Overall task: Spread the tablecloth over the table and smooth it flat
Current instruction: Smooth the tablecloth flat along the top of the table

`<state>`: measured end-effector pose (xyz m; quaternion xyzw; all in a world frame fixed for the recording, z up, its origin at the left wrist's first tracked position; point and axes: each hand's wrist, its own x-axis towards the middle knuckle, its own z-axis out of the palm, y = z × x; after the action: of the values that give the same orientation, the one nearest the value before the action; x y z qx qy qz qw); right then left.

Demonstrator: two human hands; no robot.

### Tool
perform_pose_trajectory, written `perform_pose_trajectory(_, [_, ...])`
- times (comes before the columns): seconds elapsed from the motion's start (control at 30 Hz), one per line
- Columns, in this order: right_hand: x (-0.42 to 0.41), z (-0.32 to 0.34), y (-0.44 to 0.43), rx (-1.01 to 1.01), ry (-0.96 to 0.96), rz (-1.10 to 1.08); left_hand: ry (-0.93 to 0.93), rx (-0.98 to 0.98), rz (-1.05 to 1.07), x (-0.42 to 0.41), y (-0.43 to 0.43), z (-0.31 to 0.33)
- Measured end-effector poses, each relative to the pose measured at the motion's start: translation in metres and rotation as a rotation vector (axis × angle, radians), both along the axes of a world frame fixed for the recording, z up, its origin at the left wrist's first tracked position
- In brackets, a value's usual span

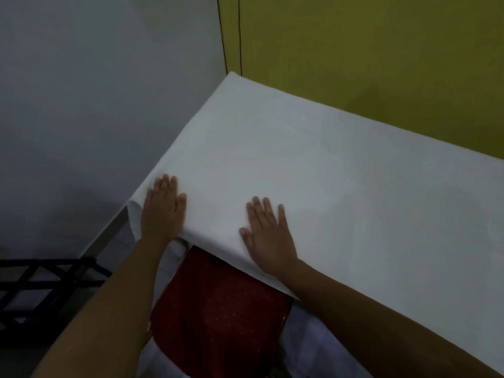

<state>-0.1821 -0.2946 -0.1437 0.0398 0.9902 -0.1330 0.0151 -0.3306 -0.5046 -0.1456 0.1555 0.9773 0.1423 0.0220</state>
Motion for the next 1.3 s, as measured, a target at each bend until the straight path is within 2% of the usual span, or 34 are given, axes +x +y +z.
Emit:
perform_pose_trajectory(0.17, [-0.004,-0.006,-0.041,0.046,0.01,0.297,0.022,-0.008,-0.024,0.0,-0.011,0.0])
perform_pose_trajectory(0.27, [-0.008,0.0,-0.032,-0.095,0.032,0.331,-0.003,-0.027,0.058,0.0,0.004,0.002])
perform_pose_trajectory(0.33, [-0.014,0.007,-0.014,-0.226,0.077,0.211,-0.053,-0.052,0.162,0.002,0.023,0.005])
perform_pose_trajectory(0.4, [-0.022,0.013,0.017,-0.224,0.122,0.049,-0.049,-0.066,0.207,0.006,0.05,0.007])
perform_pose_trajectory(0.6, [-0.071,0.014,0.116,-0.029,-0.001,-0.097,-0.059,-0.054,-0.096,0.037,0.168,0.006])
perform_pose_trajectory(0.73, [-0.104,0.004,0.17,0.008,-0.054,-0.131,-0.091,-0.075,-0.092,0.051,0.228,0.006])
perform_pose_trajectory(0.87, [-0.127,-0.001,0.223,0.045,-0.036,-0.088,-0.041,-0.101,-0.045,0.051,0.235,-0.001])
perform_pose_trajectory(1.0, [-0.143,0.0,0.27,0.054,-0.006,-0.187,-0.034,-0.094,-0.039,0.052,0.235,-0.002])
perform_pose_trajectory(1.2, [-0.123,-0.001,0.351,0.085,-0.031,-0.504,-0.028,-0.117,-0.047,0.053,0.235,-0.001])
perform_pose_trajectory(1.3, [-0.094,0.003,0.367,0.038,-0.089,-0.711,-0.089,-0.203,-0.015,0.053,0.243,0.004])
